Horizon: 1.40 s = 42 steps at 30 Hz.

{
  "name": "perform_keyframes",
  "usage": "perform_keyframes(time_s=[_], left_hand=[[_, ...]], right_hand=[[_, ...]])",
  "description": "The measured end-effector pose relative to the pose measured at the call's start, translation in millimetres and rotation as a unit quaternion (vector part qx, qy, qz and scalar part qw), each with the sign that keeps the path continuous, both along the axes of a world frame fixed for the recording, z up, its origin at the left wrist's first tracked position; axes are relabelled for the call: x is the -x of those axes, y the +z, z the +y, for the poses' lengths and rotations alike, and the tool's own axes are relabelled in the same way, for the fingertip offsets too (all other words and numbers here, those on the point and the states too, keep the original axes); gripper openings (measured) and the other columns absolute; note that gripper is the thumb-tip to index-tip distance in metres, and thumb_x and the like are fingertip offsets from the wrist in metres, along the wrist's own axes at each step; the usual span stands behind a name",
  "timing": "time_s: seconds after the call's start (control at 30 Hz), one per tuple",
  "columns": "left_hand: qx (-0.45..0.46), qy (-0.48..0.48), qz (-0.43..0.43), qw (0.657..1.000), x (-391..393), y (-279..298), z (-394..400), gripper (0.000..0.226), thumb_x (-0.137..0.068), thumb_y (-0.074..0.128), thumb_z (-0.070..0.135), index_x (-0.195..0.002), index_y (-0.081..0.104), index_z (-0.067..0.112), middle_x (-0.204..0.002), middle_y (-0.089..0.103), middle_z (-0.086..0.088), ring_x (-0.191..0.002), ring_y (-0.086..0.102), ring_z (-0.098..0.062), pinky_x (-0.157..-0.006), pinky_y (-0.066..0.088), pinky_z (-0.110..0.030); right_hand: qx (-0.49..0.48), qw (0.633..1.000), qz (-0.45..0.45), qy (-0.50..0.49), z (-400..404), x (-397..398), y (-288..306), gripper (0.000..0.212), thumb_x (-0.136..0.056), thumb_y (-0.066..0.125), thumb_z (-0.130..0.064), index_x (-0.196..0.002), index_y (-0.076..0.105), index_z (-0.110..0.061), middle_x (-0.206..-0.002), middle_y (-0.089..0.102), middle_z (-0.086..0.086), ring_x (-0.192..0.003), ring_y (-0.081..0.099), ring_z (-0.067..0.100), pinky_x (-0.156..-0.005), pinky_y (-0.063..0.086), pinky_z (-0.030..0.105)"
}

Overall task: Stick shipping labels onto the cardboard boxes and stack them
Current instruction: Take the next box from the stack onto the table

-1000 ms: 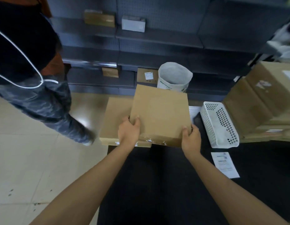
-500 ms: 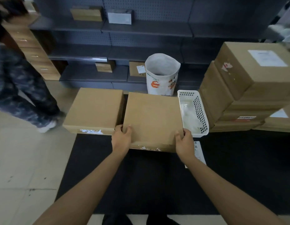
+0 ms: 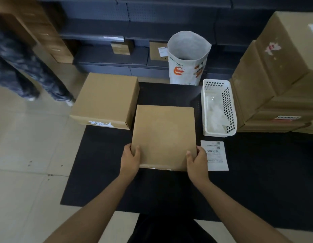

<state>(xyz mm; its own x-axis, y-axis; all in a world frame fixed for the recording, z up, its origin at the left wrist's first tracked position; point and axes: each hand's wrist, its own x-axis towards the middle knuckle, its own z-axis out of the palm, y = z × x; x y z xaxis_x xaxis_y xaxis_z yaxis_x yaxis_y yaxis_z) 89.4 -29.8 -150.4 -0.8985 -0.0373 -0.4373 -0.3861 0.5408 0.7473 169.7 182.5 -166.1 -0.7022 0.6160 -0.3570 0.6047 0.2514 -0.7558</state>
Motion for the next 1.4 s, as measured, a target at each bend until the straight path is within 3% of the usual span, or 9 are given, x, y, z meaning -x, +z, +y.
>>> perform_keyframes(time_s=[0.37,0.47,0.57,0.63,0.87,1.07,1.4], left_hand=[[0.019,-0.042,-0.003,0.999,10,-2,-5,0.045,-0.097,0.048,0.038,-0.134,0.041,0.012,-0.121,0.055,-0.003,-0.103,0.053,-0.015,-0.082,0.044,-0.030],[0.085,-0.049,0.051,0.994,14,10,0,0.042,-0.094,0.053,0.029,-0.133,0.043,0.016,-0.129,0.052,-0.002,-0.110,0.052,-0.017,-0.089,0.047,-0.034],[0.210,-0.145,0.178,0.950,21,22,13,0.044,-0.091,0.053,0.023,-0.133,0.044,0.014,-0.134,0.049,-0.003,-0.124,0.045,-0.021,-0.104,0.039,-0.037],[0.231,-0.202,0.223,0.926,27,31,26,0.042,-0.091,0.051,0.023,-0.132,0.045,0.015,-0.135,0.048,-0.001,-0.126,0.044,-0.019,-0.106,0.034,-0.036],[0.227,-0.354,0.241,0.875,42,38,92,0.047,-0.093,0.046,0.029,-0.139,0.040,0.019,-0.140,0.046,0.000,-0.130,0.040,-0.017,-0.112,0.027,-0.034],[0.244,-0.420,0.257,0.836,19,42,154,0.034,-0.091,0.043,0.022,-0.125,0.050,0.015,-0.129,0.052,-0.003,-0.120,0.045,-0.020,-0.103,0.031,-0.033],[0.297,-0.358,0.206,0.861,-3,33,215,0.041,-0.088,0.049,0.022,-0.128,0.048,0.014,-0.132,0.050,-0.003,-0.124,0.043,-0.021,-0.103,0.030,-0.034]], right_hand=[[-0.021,0.995,-0.057,0.082,16,-3,9,0.054,-0.093,0.053,-0.045,-0.136,0.037,-0.017,-0.131,0.049,0.004,-0.118,0.048,0.019,-0.099,0.046,0.044],[-0.087,0.984,-0.091,0.125,22,-2,17,0.056,-0.095,0.047,-0.050,-0.138,0.038,-0.016,-0.133,0.048,0.005,-0.120,0.046,0.019,-0.099,0.045,0.042],[-0.193,0.961,-0.104,0.167,30,1,30,0.053,-0.098,0.039,-0.052,-0.138,0.042,-0.017,-0.134,0.049,0.004,-0.121,0.047,0.018,-0.098,0.043,0.036],[-0.245,0.947,-0.088,0.188,39,6,40,0.046,-0.099,0.039,-0.046,-0.135,0.045,-0.017,-0.132,0.051,0.003,-0.120,0.048,0.018,-0.096,0.043,0.032],[-0.341,0.899,-0.120,0.246,83,8,61,0.039,-0.100,0.044,-0.034,-0.134,0.045,-0.015,-0.131,0.051,0.004,-0.117,0.048,0.017,-0.096,0.044,0.030],[-0.330,0.896,-0.144,0.260,120,-4,56,0.040,-0.101,0.040,-0.034,-0.136,0.042,-0.015,-0.135,0.047,0.004,-0.121,0.043,0.020,-0.099,0.038,0.031],[-0.289,0.883,-0.106,0.356,179,-23,40,0.041,-0.099,0.041,-0.031,-0.136,0.041,-0.013,-0.137,0.043,0.006,-0.122,0.040,0.022,-0.101,0.037,0.034]])
